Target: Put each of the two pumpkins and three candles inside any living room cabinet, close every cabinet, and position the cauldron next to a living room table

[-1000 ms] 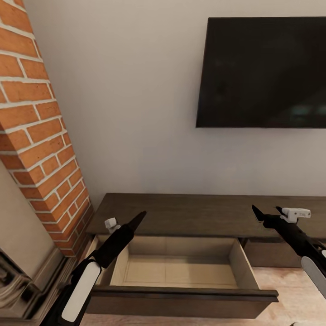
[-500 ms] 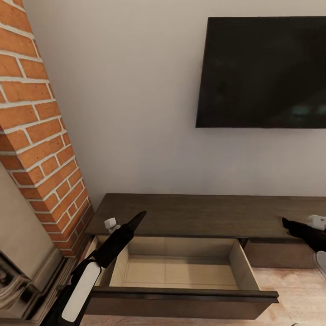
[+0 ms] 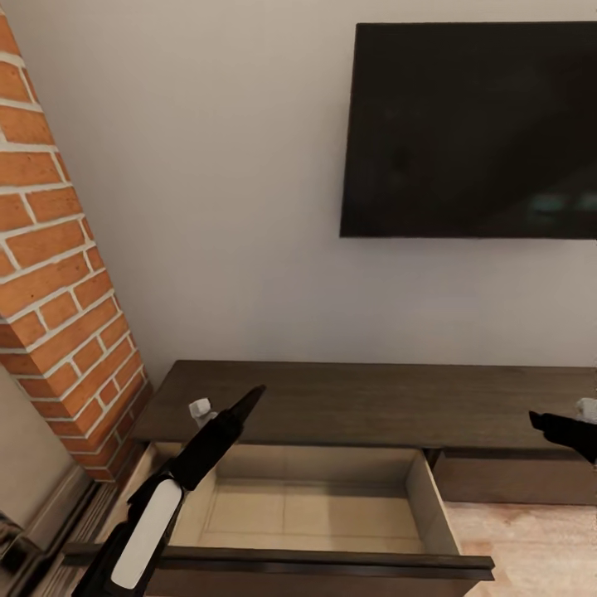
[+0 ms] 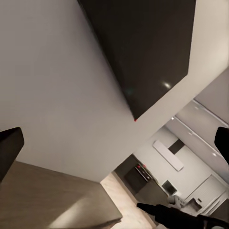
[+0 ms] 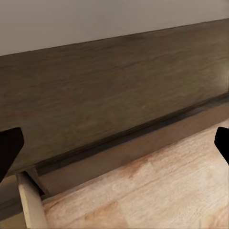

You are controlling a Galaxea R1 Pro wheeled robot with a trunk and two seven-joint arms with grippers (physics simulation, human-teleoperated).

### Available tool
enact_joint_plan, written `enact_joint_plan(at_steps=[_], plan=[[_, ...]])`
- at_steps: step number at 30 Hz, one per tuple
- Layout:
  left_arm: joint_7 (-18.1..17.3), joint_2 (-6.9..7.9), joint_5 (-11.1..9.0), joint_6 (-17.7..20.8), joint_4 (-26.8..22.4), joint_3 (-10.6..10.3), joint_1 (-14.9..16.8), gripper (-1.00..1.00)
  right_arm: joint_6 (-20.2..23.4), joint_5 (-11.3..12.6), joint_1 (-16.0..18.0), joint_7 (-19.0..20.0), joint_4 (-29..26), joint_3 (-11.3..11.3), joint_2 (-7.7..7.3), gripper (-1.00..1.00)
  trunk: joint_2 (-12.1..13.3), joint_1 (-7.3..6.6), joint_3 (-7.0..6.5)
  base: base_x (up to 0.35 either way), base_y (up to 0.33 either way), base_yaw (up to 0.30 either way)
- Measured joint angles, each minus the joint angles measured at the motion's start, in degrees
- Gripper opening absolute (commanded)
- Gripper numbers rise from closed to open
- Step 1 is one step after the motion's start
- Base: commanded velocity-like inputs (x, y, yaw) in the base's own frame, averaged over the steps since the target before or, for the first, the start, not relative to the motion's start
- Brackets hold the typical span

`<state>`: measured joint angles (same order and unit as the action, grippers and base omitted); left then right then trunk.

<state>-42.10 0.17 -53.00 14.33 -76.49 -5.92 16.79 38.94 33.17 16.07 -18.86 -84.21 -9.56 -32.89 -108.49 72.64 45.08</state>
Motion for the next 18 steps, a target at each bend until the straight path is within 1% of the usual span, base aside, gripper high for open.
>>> enact_joint_plan(at_steps=[3, 5, 8, 12, 15, 18], plan=[[-0.2, 0.00, 0.0, 0.0, 0.0, 0.6, 0.0, 1.00, 0.0, 0.0, 0.0, 0.0, 0.0, 0.8, 0.07, 1.00, 0.0, 0.00, 0.00, 0.047, -0.073, 0.000], [-0.3, -0.03, 0.0, 0.0, 0.0, 0.7, 0.0, 1.00, -0.2, 0.0, 0.0, 0.1, 0.0, 2.8, 0.13, 1.00, 0.0, 0.00, 0.00, 0.012, -0.019, 0.000], [-0.3, -0.07, 0.0, 0.0, 0.1, 0.8, 0.0, 1.00, -0.3, 0.0, 0.0, -0.1, 0.1, 6.9, 0.26, 1.00, 0.0, 0.00, 0.00, 0.004, -0.066, 0.000], [-0.2, -0.08, 0.0, 0.0, 0.1, 0.9, 0.0, 1.00, -0.4, -0.1, 0.0, 0.2, 0.0, 8.3, 0.56, 1.00, 0.0, 0.00, 0.00, 0.001, -0.224, 0.000], [-0.2, -0.09, 0.0, 0.0, 0.2, 0.8, 0.0, 1.00, -0.4, -0.1, 0.0, 0.4, -0.1, 8.6, 0.90, 1.00, 0.0, 0.00, 0.00, 0.000, -0.239, 0.000], [-0.2, -0.09, 0.0, 0.0, 0.2, 0.8, 0.0, 1.00, -0.8, -0.1, 0.0, 0.5, -0.3, 8.7, 1.00, 1.00, 0.0, 0.00, 0.00, 0.000, -0.092, 0.014]])
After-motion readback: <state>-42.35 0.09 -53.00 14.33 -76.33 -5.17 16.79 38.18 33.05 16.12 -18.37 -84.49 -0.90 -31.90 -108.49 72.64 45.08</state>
